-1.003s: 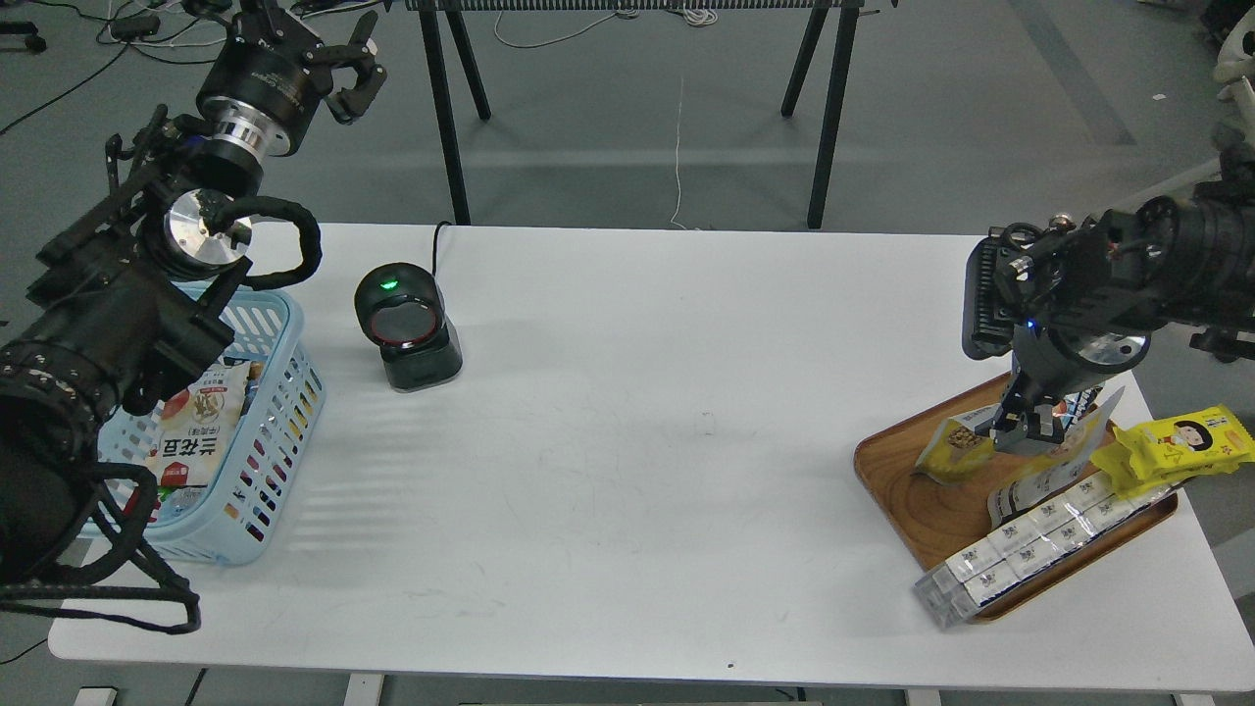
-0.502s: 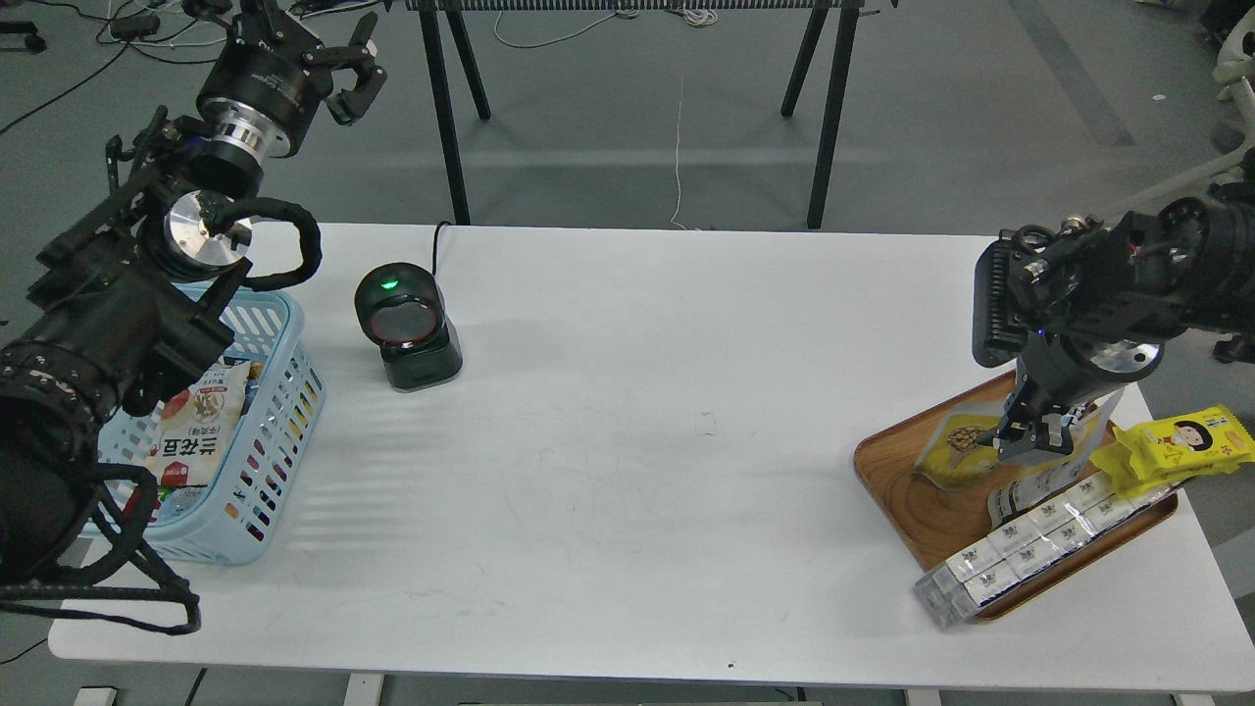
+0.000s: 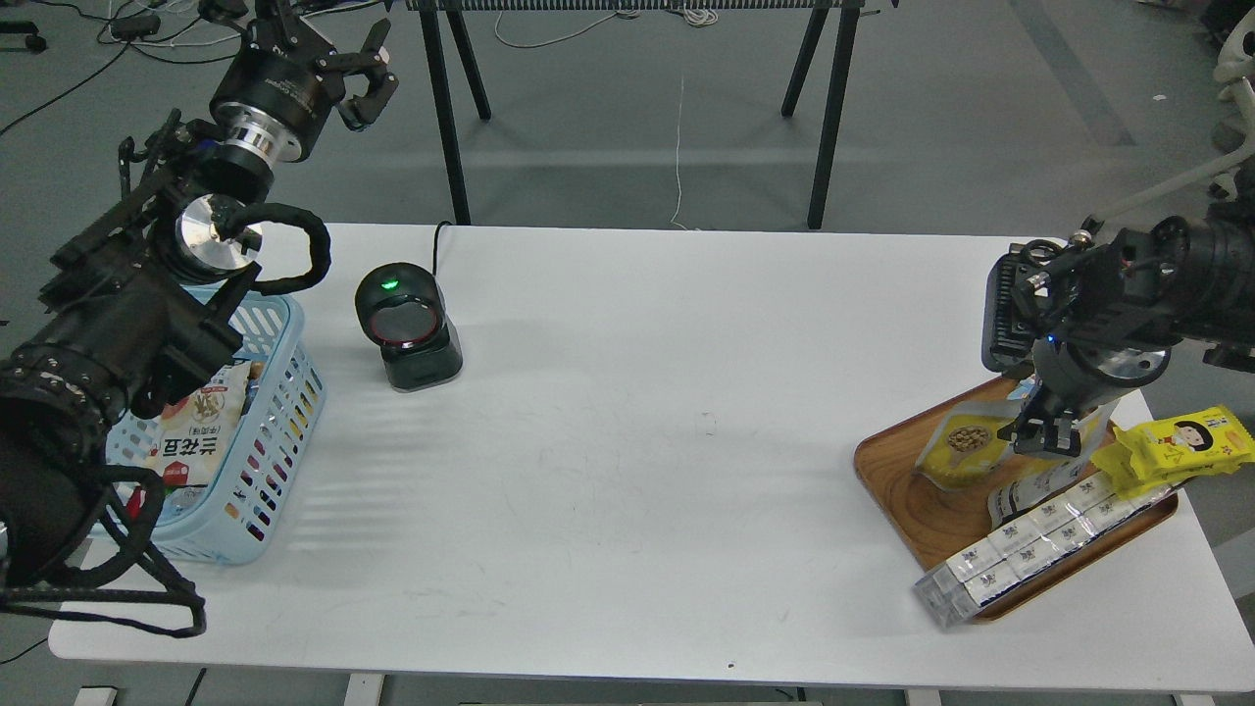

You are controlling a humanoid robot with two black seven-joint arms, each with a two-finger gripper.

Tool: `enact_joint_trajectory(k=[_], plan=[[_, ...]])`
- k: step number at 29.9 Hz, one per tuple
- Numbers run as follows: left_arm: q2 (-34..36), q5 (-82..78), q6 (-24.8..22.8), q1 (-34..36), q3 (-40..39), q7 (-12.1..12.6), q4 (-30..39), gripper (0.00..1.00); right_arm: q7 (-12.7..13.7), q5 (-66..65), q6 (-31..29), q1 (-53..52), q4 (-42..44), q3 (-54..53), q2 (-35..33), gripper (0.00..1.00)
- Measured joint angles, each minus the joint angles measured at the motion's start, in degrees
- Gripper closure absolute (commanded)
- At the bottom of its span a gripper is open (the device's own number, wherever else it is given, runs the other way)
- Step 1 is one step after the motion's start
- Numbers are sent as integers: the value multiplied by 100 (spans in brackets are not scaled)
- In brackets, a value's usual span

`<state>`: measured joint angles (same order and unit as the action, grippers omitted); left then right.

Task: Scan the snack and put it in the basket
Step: 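Close the right gripper on the yellow pouch and lift it, then carry the yellow pouch toward the table center and lower it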

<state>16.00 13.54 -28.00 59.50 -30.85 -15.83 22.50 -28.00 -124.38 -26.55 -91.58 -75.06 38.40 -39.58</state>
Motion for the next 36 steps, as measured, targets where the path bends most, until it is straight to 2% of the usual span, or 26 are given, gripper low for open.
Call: enact_joint_trajectory(k=[4, 9, 16, 18, 29, 36], plan=[[-6, -1, 0, 0, 0, 0, -3, 0, 0, -6, 1, 71, 32, -6, 4, 54], [-14, -4, 0, -29, 0, 0, -17, 0, 0, -4, 1, 89, 84, -18, 7, 82], [-12, -23, 0, -30, 0, 0, -22, 0, 0, -7, -5, 89, 86, -32, -2, 92], [-10, -25, 0, -31, 0, 0, -25, 0, 0, -19, -5, 86, 81, -32, -10, 98], [-1, -20, 0, -35, 0, 0, -26, 0, 0, 3, 10, -116, -14, -139, -86, 100], [7, -20, 0, -35, 0, 9, -26, 0, 0, 52, -5, -704, -731, -421, -345, 100]])
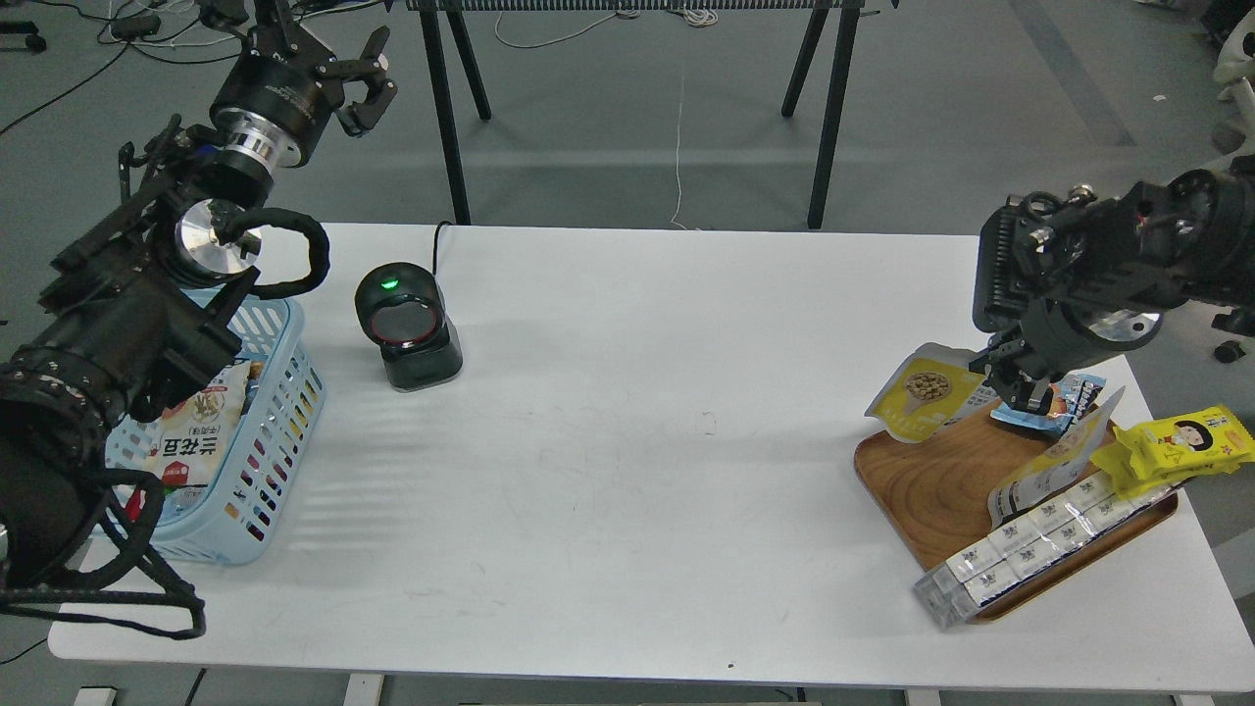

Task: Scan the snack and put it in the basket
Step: 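Carry the yellow pouch toward the table center and lower it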

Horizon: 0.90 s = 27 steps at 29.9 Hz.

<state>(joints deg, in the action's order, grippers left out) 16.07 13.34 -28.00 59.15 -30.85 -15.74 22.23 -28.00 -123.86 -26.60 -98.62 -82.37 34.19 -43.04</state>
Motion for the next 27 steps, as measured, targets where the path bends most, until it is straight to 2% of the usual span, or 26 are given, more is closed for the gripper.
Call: enact_joint_trajectory(k=[5, 14, 27], plan=[[7, -5, 0, 0, 0, 4, 0, 0, 0, 152, -1, -333, -233, -51, 142, 100], [12, -7, 0, 0, 0, 10, 1, 0, 0, 1319, -16, -411, -204, -201, 1156, 100], [66, -7, 0, -27, 0, 10, -4, 0, 1, 2149, -33, -357, 948, -406, 2870, 100]])
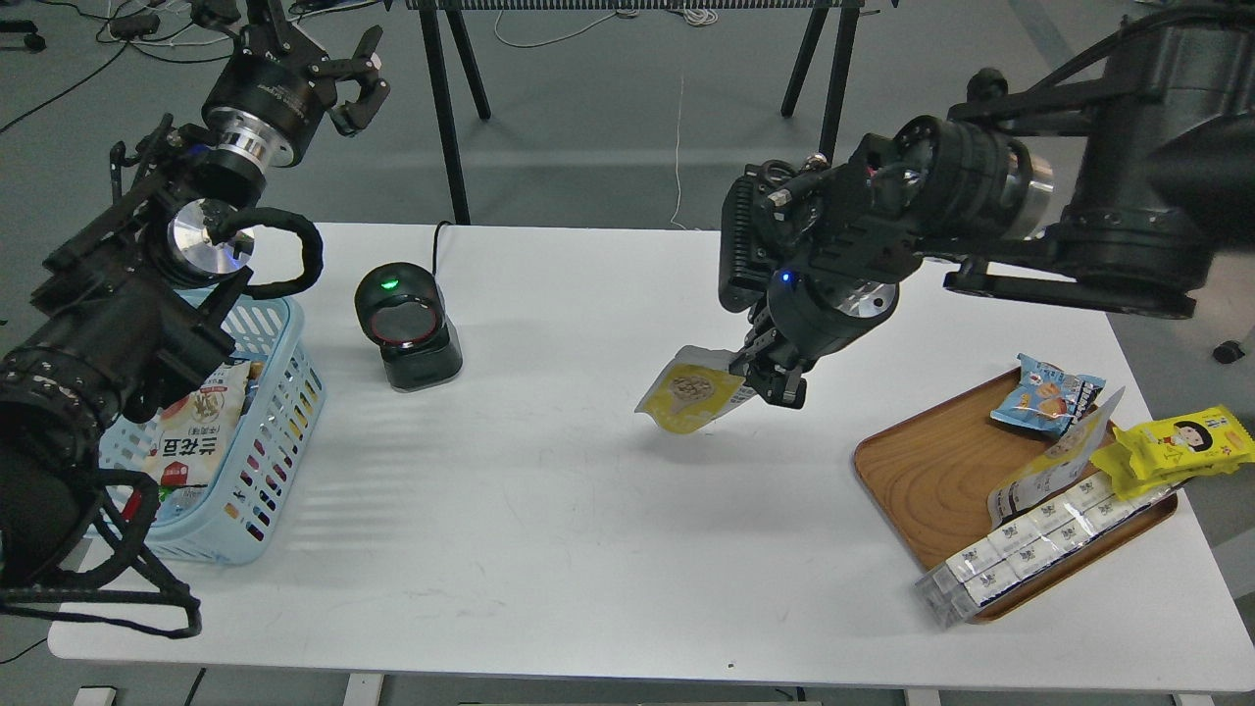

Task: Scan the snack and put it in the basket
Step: 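Carry the yellow pouch toward the table center and lower it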

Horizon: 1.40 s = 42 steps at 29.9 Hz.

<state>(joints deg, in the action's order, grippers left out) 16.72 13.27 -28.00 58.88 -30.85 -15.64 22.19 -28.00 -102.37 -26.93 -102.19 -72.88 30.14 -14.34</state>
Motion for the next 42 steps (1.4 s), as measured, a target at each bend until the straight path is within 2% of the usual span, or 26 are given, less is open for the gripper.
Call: enact_joint_trajectory(k=[5, 16, 39, 42], plan=[[-10, -82, 0, -14, 1, -1, -5, 0, 0, 177, 1, 75, 443, -9, 518, 100], [-50, -166, 0, -26, 1, -22, -5, 0, 0, 197, -4, 301, 810, 12, 997, 100], [-71, -228, 0, -49, 0, -27, -4, 0, 0, 123, 4, 636, 1187, 79, 1299, 99], [-72, -229, 0, -79, 0, -27, -4, 0, 0, 115, -2, 638, 1185, 83, 1316, 96]])
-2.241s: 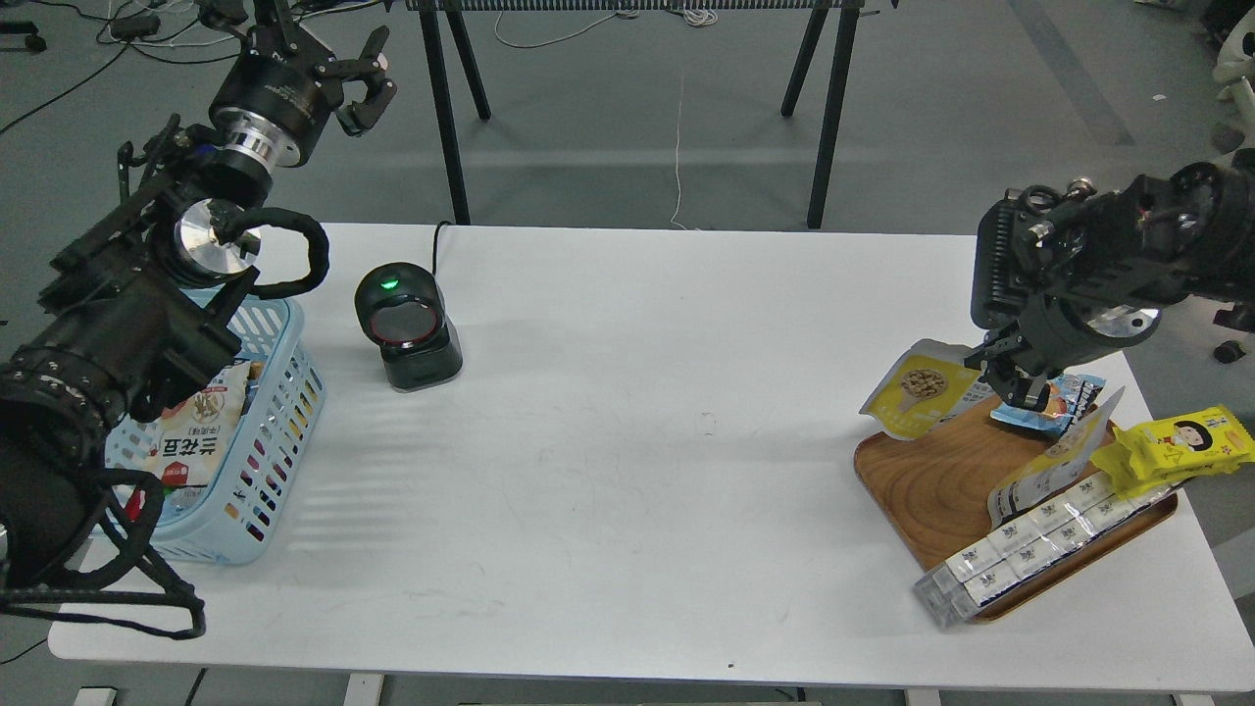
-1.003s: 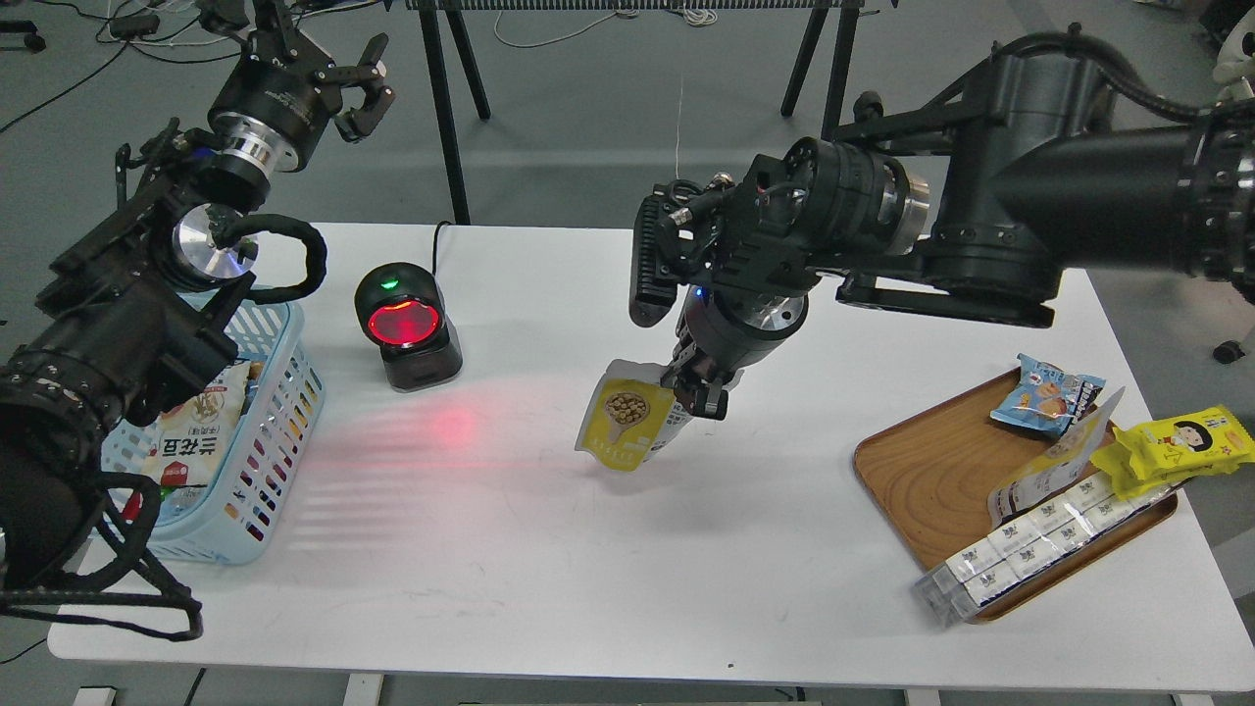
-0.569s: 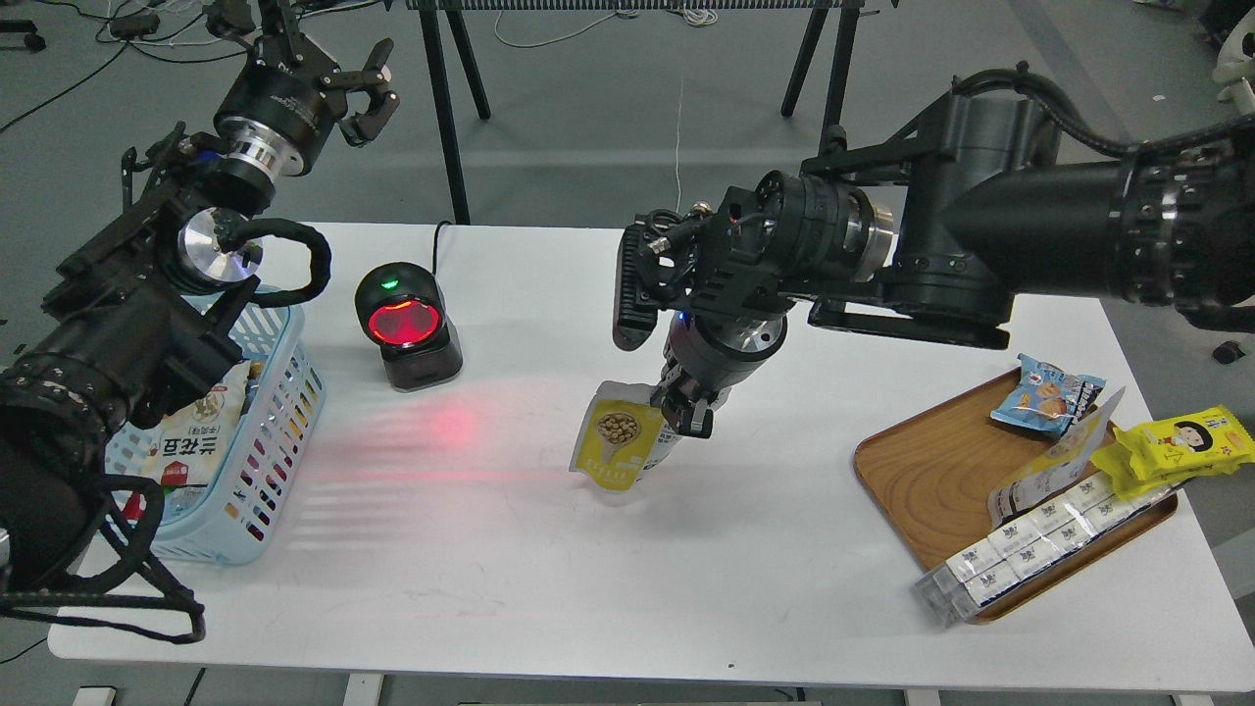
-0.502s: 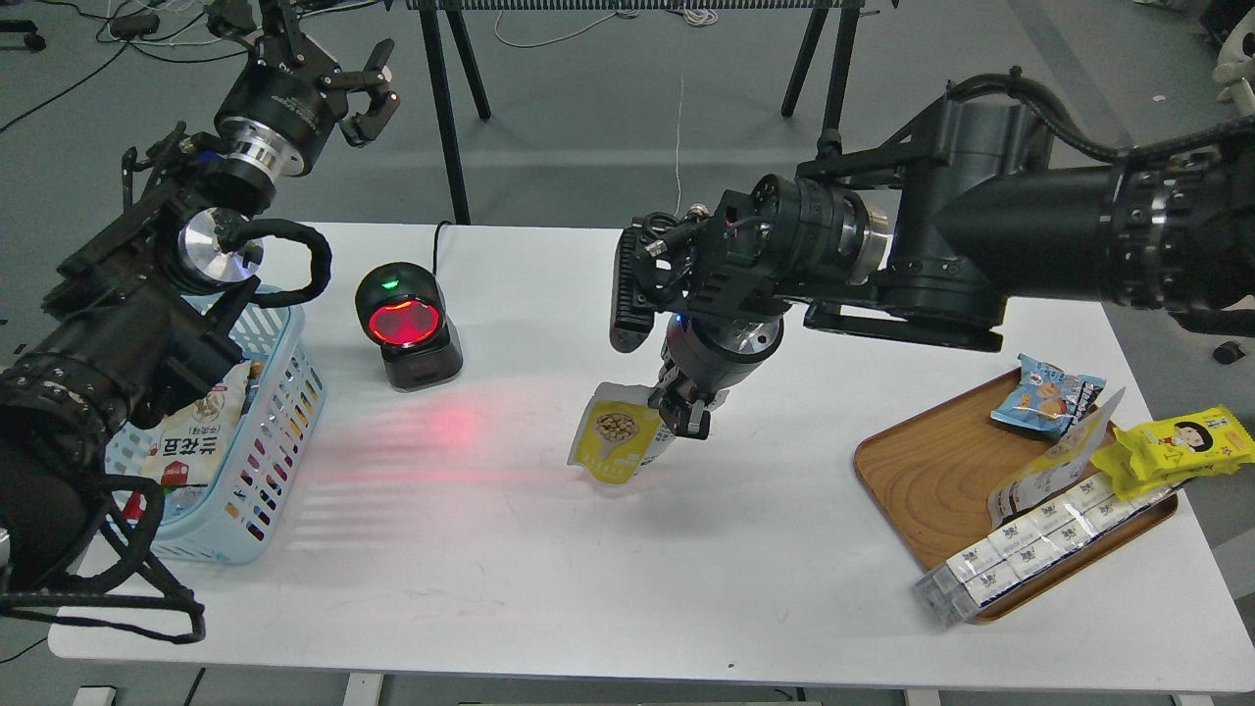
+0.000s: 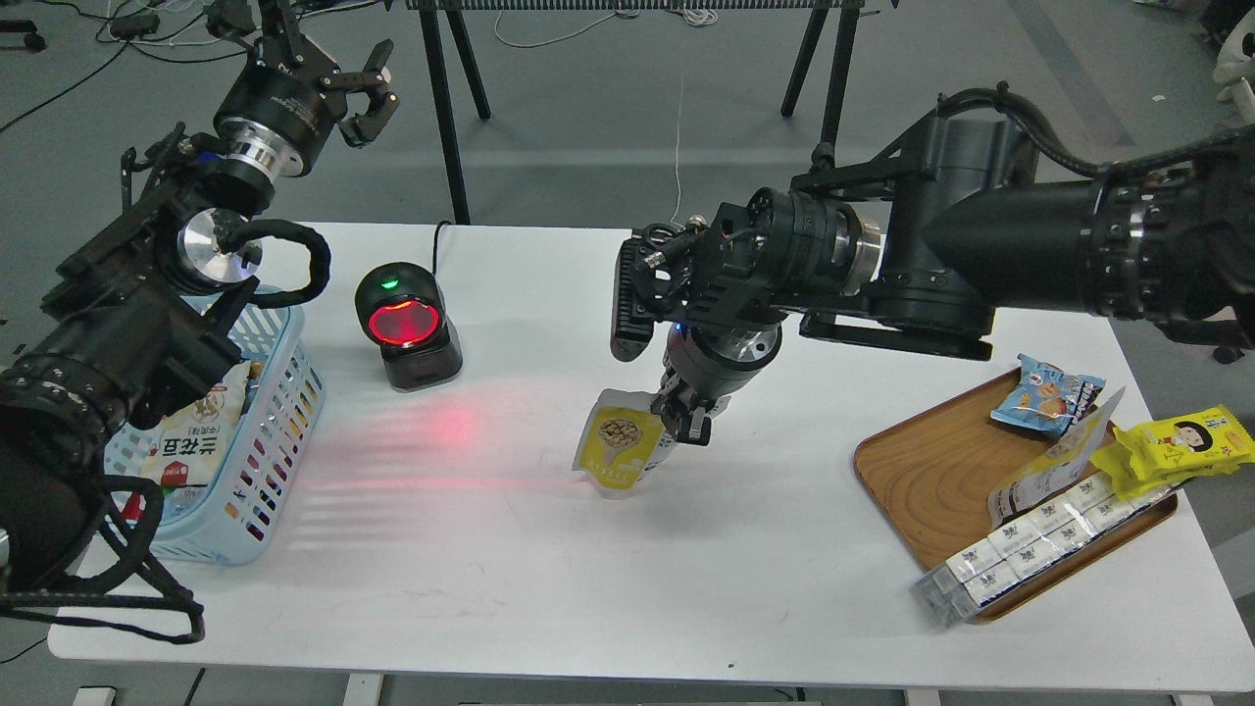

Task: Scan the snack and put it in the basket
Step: 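Carry the yellow pouch toward the table center and lower it, then release the pouch on the table and raise the right arm away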

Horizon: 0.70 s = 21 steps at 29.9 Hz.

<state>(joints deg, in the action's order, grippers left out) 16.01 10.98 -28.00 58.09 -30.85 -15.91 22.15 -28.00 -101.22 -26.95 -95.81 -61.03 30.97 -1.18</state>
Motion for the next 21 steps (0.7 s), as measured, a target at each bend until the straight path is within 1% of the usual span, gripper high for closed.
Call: enact_joint_trajectory(k=[13, 15, 17, 21], plan=[[5, 0, 0, -8, 0, 0, 0, 0, 0, -12, -10, 7, -6, 6, 18, 85], [0, 0, 0, -8, 0, 0, 0, 0, 0, -5, -11, -17, -16, 6, 2, 80], [0, 0, 0, -8, 0, 0, 0, 0, 0, 24, -13, -62, -35, -20, -24, 71], [-1, -1, 0, 6, 0, 9, 0, 0, 0, 70, -9, -235, -182, -92, -198, 58]])
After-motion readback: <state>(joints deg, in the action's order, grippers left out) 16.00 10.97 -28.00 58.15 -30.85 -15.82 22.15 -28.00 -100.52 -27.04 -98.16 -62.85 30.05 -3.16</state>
